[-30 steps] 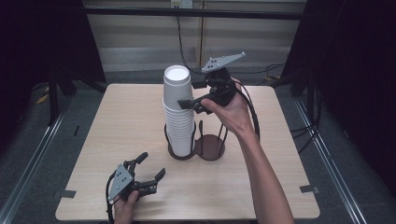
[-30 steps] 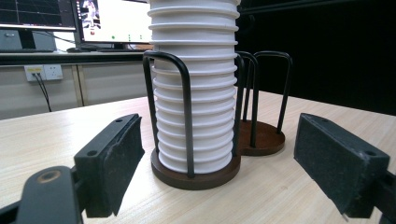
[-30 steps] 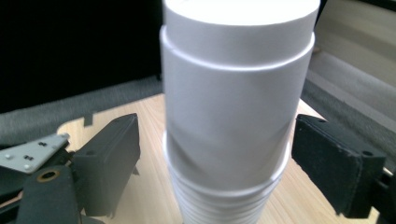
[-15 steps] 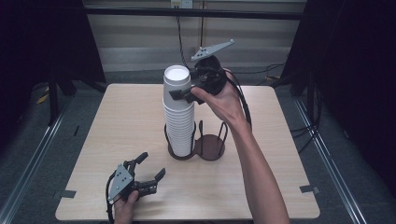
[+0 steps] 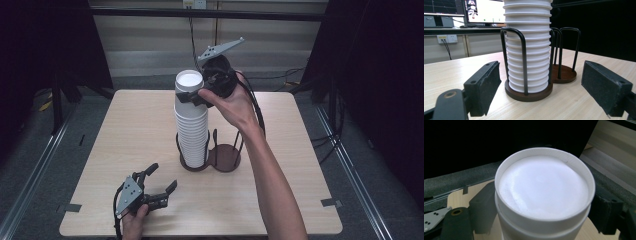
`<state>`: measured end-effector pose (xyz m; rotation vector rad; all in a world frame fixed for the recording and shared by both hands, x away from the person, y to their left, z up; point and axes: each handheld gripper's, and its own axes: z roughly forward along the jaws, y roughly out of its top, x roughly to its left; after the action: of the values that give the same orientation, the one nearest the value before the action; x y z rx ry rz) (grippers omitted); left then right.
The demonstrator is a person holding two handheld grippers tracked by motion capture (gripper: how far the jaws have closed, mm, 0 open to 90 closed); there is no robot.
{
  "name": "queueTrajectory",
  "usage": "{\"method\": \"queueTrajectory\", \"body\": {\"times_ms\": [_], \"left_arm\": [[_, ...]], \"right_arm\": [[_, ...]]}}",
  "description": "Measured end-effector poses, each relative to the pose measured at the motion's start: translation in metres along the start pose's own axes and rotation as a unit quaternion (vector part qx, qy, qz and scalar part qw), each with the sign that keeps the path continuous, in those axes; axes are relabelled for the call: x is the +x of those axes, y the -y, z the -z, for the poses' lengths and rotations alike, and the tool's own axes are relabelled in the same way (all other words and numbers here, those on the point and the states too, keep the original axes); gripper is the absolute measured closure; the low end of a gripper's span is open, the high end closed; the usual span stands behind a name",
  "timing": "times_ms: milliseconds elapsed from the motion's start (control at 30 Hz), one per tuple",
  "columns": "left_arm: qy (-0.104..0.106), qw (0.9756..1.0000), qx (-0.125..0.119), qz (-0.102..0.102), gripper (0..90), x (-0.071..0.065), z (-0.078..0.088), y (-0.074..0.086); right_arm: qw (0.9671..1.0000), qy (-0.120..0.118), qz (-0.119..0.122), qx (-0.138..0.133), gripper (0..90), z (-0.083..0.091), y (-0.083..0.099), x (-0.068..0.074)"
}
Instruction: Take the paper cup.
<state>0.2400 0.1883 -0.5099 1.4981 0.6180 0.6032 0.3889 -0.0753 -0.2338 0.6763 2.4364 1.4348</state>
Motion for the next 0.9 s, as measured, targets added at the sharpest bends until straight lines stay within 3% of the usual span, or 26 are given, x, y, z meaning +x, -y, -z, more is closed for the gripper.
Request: {"method": "queueTrajectory", "body": {"times_ms": [533,900], "left_arm": [[0.000,1.0000,0.000,0.000,15.6,0.000,0.000,0.000],[0.001,1.0000,0.000,0.000,15.6,0.000,0.000,0.000]], "right_arm": [[0.9995,0.003,-0.003,-0.031,21.5,0.010,-0.008,0.003],[0.9958,0.003,-0.008,-0.091,22.3,0.026,-0.012,0.005]]}}
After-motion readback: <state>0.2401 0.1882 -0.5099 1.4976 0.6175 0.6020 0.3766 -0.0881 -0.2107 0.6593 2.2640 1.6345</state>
